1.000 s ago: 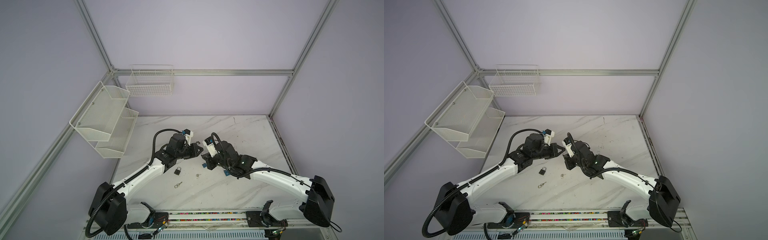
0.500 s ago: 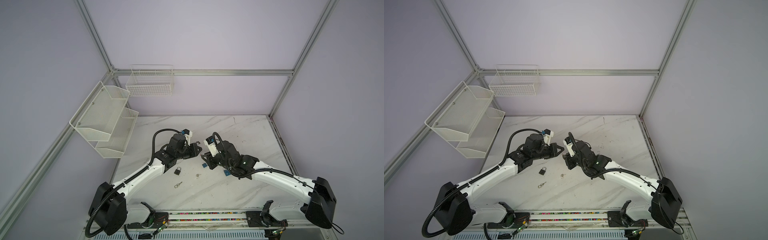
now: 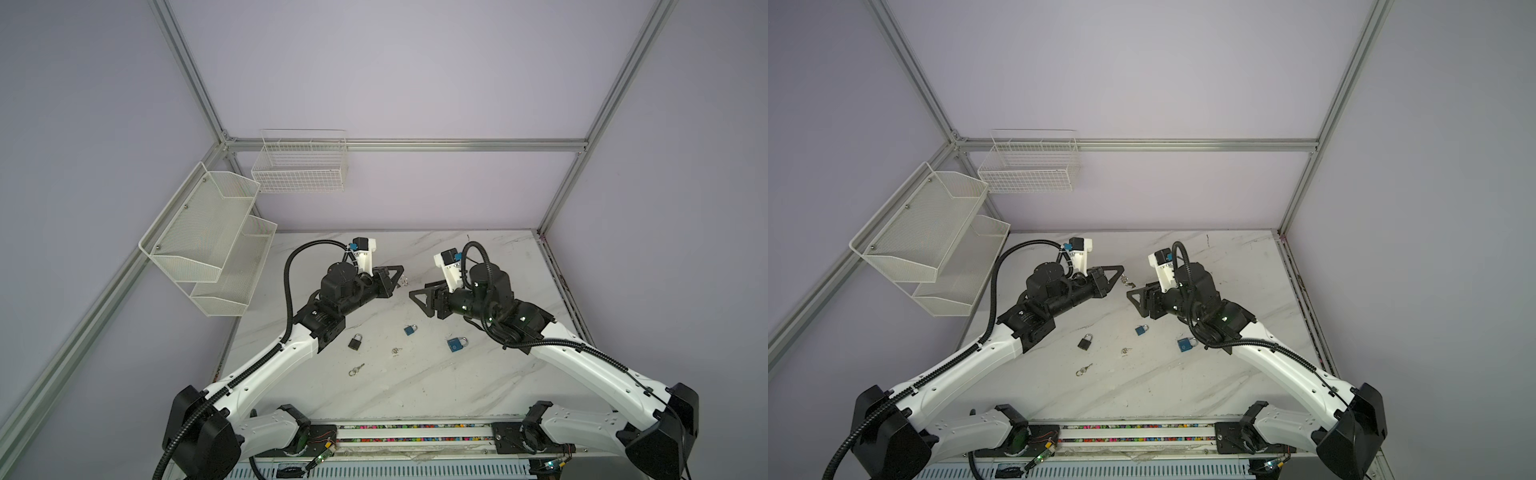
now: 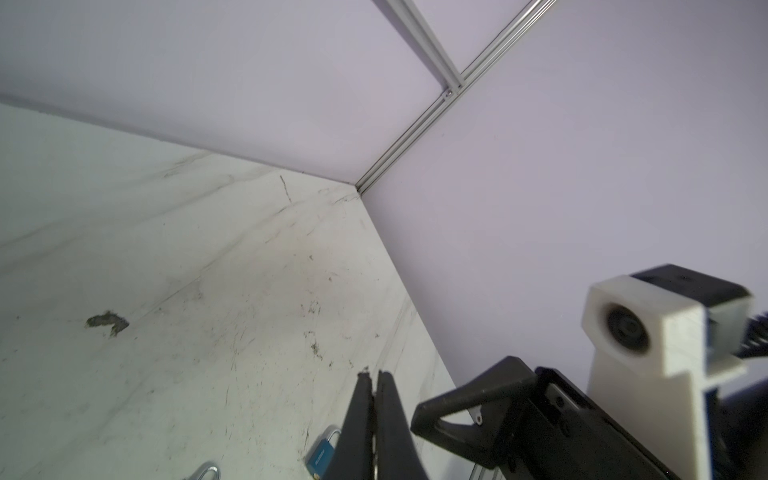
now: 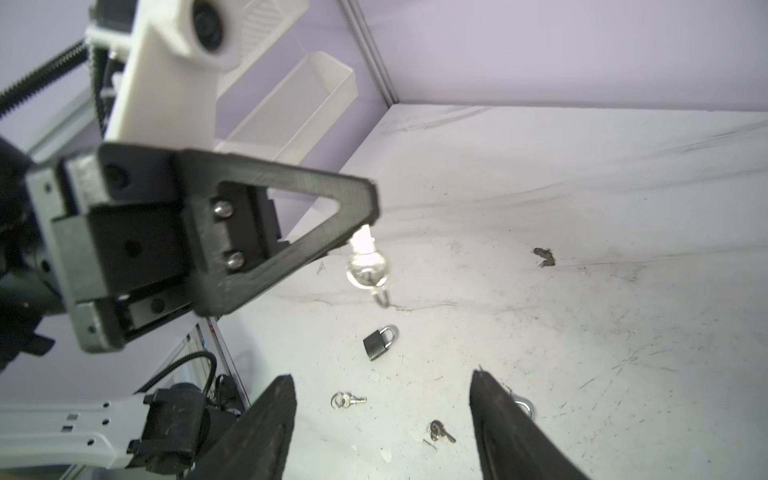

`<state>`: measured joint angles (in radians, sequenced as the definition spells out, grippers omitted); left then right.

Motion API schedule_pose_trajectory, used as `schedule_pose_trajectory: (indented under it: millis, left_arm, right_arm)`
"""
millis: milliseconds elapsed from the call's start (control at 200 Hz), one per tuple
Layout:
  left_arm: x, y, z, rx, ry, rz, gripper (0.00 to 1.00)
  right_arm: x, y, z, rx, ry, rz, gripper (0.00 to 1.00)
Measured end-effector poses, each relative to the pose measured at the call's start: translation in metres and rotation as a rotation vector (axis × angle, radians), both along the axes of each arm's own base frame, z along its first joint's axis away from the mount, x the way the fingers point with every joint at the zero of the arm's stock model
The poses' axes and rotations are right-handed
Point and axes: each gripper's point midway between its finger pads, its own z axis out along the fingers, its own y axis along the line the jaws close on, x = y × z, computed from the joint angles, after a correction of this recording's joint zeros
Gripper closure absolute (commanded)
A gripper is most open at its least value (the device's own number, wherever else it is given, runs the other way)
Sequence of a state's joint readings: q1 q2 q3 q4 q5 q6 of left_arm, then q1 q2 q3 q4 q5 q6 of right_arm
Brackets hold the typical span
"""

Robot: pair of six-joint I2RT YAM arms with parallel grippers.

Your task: Unlock with the key

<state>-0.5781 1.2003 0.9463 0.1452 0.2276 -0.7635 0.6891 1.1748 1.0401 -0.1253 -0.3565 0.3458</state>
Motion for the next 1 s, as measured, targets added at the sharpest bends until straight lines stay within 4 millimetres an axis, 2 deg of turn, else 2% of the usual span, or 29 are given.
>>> schedule_pose_trajectory:
  millis: [70,195,420,640,865,1000]
  left_arm:
    - [0.001,-0.001,0.014,-0.03,-0.054,-0.004,1.0]
    - [0.002,-0.006,0.028,-0.062,-0.115,-0.021,1.0]
    - [0.004,-0.019,0.03,-0.086,-0.154,-0.085,1.0]
    - [-0.003,-0.031,0.033,-0.105,-0.183,-0.15,1.0]
    - [-0.009,-0.035,0.038,-0.116,-0.201,-0.179,1.0]
    - [-0.009,-0.035,0.04,-0.118,-0.206,-0.181,1.0]
  right_arm:
    - [0.01,-0.01,0.01,0.082,0.027,0.01,0.31]
    - [0.009,-0.014,0.021,0.204,0.057,0.079,0.32]
    - [0.007,-0.003,0.037,0.352,0.082,0.188,0.37]
    - [0.012,0.005,0.041,0.43,0.096,0.22,0.46]
    - [0.01,0.005,0.05,0.482,0.074,0.24,0.58]
    - [0.009,0.005,0.049,0.49,0.072,0.245,0.62]
